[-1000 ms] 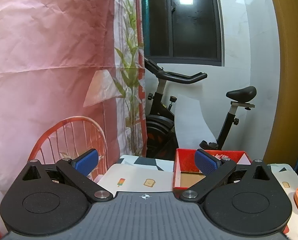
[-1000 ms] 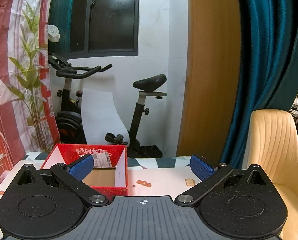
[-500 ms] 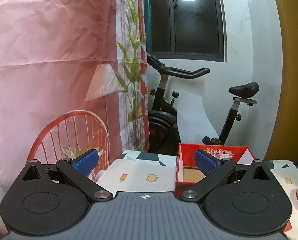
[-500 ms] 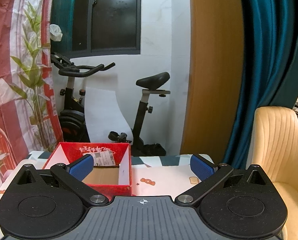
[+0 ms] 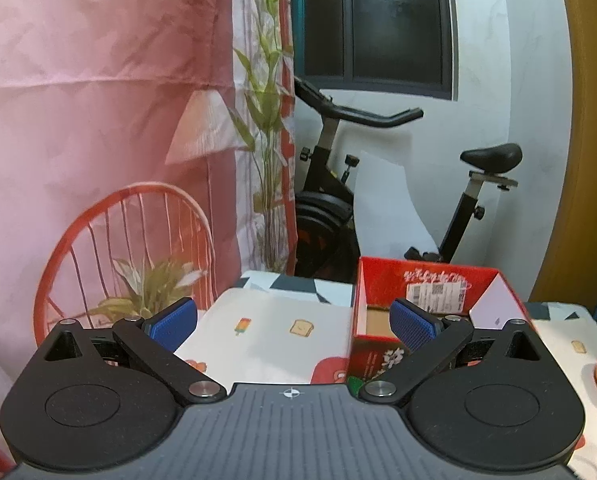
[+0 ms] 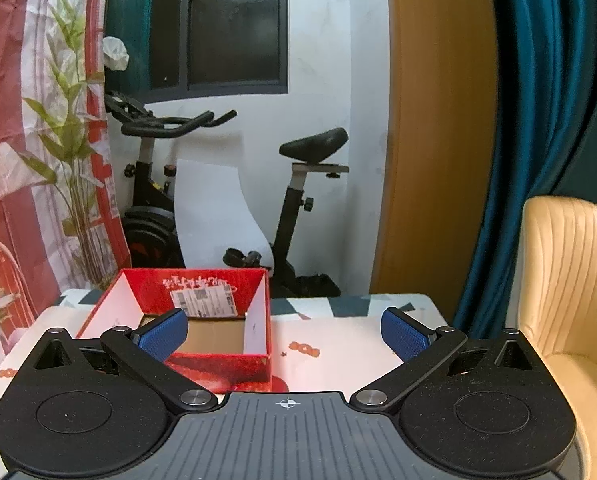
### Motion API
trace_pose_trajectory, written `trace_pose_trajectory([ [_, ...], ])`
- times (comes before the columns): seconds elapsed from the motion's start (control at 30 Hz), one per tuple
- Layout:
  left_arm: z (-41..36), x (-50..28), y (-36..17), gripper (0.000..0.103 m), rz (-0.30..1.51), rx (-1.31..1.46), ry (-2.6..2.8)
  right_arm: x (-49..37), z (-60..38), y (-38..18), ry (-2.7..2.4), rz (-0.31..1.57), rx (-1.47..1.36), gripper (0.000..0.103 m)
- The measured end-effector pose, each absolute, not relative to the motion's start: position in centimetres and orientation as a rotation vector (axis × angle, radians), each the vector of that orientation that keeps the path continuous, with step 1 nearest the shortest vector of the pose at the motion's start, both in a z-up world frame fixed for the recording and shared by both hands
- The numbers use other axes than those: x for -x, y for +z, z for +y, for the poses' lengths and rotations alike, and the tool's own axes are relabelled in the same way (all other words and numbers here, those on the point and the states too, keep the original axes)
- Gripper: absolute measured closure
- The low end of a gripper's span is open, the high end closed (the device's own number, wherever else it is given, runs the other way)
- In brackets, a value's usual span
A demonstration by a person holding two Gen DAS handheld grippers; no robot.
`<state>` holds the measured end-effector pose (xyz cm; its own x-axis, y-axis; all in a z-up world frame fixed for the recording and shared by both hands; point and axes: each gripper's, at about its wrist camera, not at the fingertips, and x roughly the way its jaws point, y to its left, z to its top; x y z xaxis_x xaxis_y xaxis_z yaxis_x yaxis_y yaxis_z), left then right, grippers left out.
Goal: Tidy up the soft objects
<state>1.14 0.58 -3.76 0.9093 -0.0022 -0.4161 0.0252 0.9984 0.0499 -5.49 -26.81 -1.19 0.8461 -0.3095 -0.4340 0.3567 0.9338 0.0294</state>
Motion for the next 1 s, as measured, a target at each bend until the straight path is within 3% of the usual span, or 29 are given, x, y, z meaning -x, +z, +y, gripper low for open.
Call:
trace_pose_trajectory([
  [0.3,0.1,-3.2,-8.8,0.000,0.553,-0.093,-0.008,3.3,-26.5,-6.8,-0.290,0.501,-0.108,0.000],
  [0.73,-1.9,-6.0,-18.1,0.000,0.734,-0.129,-0.102,-1.6,-22.8,-19.2,-0.194,0.730,-0.024,0.000],
  [1.0,-4.0,-7.4,-22.7,0.000,0.810,-0.112,-0.185,-3.7,-21.5,-22.9,-0.128,0.800,-0.002,0.000],
])
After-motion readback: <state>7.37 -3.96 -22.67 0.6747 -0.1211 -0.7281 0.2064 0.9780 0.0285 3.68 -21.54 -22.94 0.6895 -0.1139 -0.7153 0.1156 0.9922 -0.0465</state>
